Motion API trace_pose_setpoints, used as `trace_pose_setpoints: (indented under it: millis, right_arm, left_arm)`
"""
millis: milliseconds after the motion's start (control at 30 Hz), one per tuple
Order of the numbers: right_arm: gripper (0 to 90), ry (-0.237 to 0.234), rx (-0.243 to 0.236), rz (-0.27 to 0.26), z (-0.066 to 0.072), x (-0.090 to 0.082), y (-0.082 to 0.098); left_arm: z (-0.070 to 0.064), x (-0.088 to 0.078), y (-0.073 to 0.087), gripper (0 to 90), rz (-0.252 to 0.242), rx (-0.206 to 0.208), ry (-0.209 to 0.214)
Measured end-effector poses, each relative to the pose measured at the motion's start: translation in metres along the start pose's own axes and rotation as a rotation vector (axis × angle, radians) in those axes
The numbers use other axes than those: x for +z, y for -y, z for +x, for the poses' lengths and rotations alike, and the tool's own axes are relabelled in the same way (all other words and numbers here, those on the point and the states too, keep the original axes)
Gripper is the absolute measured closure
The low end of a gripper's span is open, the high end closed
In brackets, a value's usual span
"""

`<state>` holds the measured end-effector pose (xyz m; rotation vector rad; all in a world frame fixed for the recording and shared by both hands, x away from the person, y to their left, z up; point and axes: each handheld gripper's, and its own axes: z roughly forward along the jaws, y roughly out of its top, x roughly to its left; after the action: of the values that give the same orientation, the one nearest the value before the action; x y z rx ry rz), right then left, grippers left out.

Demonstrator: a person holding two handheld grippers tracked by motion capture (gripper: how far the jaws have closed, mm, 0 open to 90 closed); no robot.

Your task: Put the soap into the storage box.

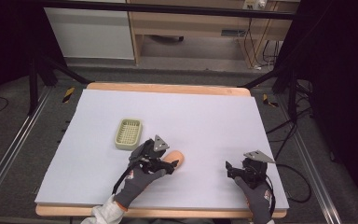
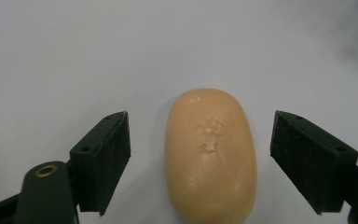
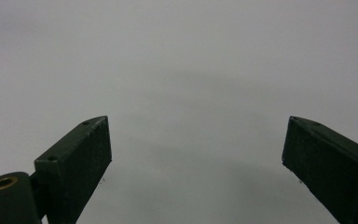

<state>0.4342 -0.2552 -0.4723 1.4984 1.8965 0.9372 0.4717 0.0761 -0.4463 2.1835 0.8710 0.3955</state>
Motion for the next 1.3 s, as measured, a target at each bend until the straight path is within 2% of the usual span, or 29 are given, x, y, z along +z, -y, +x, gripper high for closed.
trace_pose_setpoints:
  millis: [767,1133,1300]
  right_arm:
    - [8.4,-0.004,0.004,0.010,0.000,0.002,0.000]
    - [8.4,-0.005,0.002,0.014,0.000,0.002,0.000]
    - [8.4,-0.006,0.004,0.014,0.000,0.002,0.000]
  left_arm:
    - [-0.005,0.026,0.004,19.3,0.081,0.024,0.000]
    - [-0.005,0.033,0.008,24.8,0.114,0.022,0.002]
    - [-0.005,0.034,0.008,27.2,0.113,0.018,0.006]
